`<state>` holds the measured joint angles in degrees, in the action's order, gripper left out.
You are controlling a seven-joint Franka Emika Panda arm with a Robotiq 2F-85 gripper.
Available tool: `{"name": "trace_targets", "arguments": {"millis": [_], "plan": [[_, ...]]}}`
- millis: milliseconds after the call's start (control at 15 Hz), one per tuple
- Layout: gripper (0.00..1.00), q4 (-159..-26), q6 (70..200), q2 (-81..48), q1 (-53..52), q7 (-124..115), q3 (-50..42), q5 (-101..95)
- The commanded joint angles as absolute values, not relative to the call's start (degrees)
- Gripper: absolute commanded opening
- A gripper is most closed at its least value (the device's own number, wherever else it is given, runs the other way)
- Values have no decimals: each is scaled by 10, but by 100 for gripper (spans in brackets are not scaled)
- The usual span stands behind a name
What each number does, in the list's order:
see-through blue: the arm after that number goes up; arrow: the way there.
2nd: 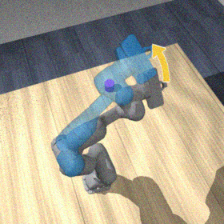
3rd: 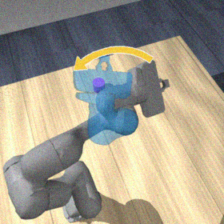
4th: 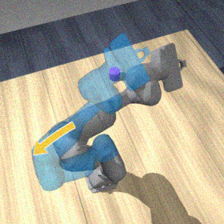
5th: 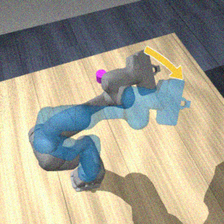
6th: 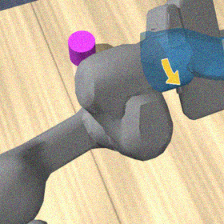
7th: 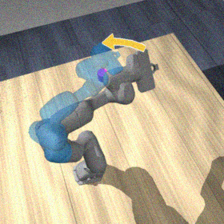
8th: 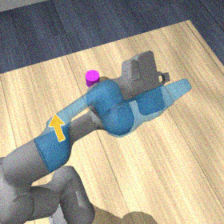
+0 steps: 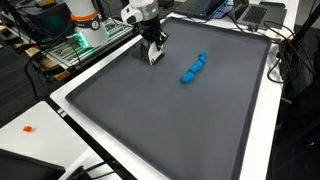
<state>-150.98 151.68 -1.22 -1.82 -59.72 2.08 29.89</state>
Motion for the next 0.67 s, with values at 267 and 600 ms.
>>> {"name": "trace_targets", "arguments": {"millis": [267,600], "plan": [[29,-1504,1507,-31,-24,-630,24,280],[58,-1516,1504,-5,-18,-658,13,242]]}}
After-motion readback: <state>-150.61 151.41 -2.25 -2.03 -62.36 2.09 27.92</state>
